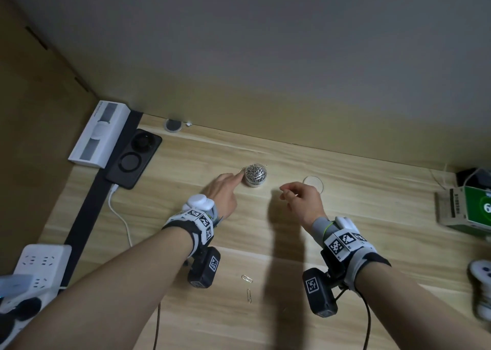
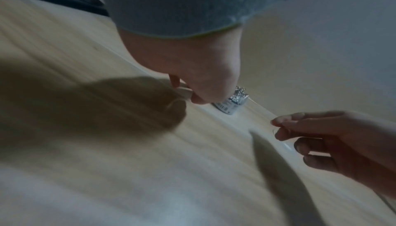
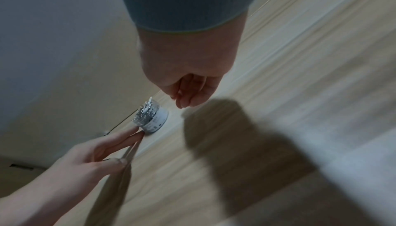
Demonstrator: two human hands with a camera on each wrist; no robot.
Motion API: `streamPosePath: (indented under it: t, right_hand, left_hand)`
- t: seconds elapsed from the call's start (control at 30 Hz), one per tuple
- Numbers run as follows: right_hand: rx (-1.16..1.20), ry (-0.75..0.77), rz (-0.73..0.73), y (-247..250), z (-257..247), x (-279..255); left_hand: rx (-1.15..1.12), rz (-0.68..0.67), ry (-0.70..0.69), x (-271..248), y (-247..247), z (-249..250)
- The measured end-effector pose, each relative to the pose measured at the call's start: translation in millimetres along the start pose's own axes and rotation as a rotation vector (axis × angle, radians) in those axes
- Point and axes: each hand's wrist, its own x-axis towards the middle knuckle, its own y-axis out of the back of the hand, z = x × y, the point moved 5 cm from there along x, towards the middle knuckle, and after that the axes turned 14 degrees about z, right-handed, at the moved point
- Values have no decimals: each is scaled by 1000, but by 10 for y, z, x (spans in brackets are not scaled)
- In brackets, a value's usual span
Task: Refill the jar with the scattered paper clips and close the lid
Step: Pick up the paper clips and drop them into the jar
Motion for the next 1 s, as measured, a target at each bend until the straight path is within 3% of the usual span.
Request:
streamPosePath:
  t: [0.3, 0.77, 1.0]
  right_hand:
    - [-90, -34, -68, 19, 348, -406]
    - [-122, -46, -171, 407, 1048, -1551]
    - [-314, 164, -244, 470, 1189, -1852]
  left_hand:
    - [-56, 15, 35, -556, -93, -164]
    - [-124, 3, 53, -1969, -447, 289]
    - [-175, 92, -4, -2175, -475, 497]
